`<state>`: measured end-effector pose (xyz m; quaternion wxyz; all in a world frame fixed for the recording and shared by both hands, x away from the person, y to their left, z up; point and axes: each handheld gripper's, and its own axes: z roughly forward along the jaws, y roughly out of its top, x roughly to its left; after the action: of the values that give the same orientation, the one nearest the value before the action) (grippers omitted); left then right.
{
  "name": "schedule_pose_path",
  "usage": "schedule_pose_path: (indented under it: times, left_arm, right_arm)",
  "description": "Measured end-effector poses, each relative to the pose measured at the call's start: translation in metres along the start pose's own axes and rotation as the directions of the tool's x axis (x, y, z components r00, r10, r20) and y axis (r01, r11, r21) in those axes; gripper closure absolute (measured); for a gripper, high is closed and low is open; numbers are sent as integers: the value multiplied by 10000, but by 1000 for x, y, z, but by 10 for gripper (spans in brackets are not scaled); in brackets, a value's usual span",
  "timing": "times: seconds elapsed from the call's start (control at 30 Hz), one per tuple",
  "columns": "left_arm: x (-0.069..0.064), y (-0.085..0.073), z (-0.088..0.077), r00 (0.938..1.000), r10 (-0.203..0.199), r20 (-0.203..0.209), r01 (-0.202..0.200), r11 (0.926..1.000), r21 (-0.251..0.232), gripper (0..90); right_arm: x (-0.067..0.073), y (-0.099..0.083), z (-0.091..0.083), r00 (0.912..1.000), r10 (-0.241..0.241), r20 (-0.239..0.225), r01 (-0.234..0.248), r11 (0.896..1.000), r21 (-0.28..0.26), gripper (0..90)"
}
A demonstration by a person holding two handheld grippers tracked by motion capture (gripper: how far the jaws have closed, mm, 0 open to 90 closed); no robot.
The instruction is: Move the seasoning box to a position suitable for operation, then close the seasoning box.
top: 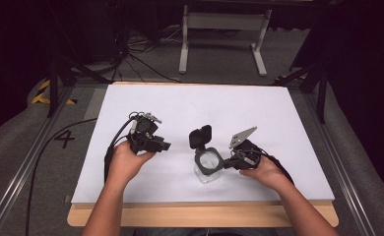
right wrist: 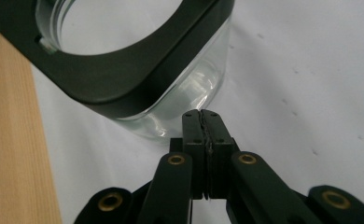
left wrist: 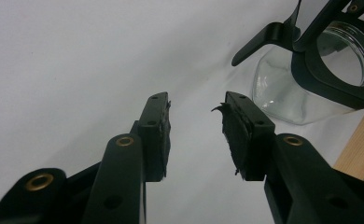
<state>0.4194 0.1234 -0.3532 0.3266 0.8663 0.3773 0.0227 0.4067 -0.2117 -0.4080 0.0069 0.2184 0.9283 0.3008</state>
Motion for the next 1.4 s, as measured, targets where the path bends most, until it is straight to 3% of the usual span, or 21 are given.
schedule_pose_path:
  times: [0.33,0.47,0.73,0.77,0.9,1.03,1.1,1.23,1.3,1.4]
  left_arm:
    - [3,-1,-1,9999,-105,63,104,9999,70,621]
    - [3,-1,0,9999,-66,84,66,9999,94,621]
    - [2,-1,-1,9999,-52,128,52,10000,51,620]
    - [2,-1,-1,9999,-36,145,35,10000,59,621]
    - [-2,-2,-4,9995,103,291,-104,9999,47,654]
    - [-12,-3,-13,9958,432,803,-427,9991,-76,777]
    - [-15,-4,-15,9952,490,846,-478,9987,-161,808]
    - [-32,-7,-24,9846,1234,1241,-1181,9918,-487,842]
    - [-42,-7,-25,9737,1635,1589,-1528,9852,-771,856]
    - [-53,-8,-25,9572,2306,1749,-2172,9717,-926,873]
  right_arm:
    - [14,1,11,9974,-635,-347,655,9960,611,891]
    - [17,3,14,9948,-804,-623,842,9945,621,889]
    - [16,2,16,9954,-736,-605,776,9947,671,886]
    - [16,2,15,9950,-742,-670,783,9951,609,885]
    - [12,4,3,9985,-534,-131,534,9986,30,888]
    - [6,4,-17,9995,-23,320,53,9957,-927,887]
    - [5,3,-26,9986,130,507,-65,9919,-1266,888]
    - [3,5,-35,9973,347,654,-230,9849,-1714,888]
    - [3,7,-39,9973,354,636,-225,9810,-1925,888]
    - [5,10,-42,9973,334,661,-182,9757,-2182,887]
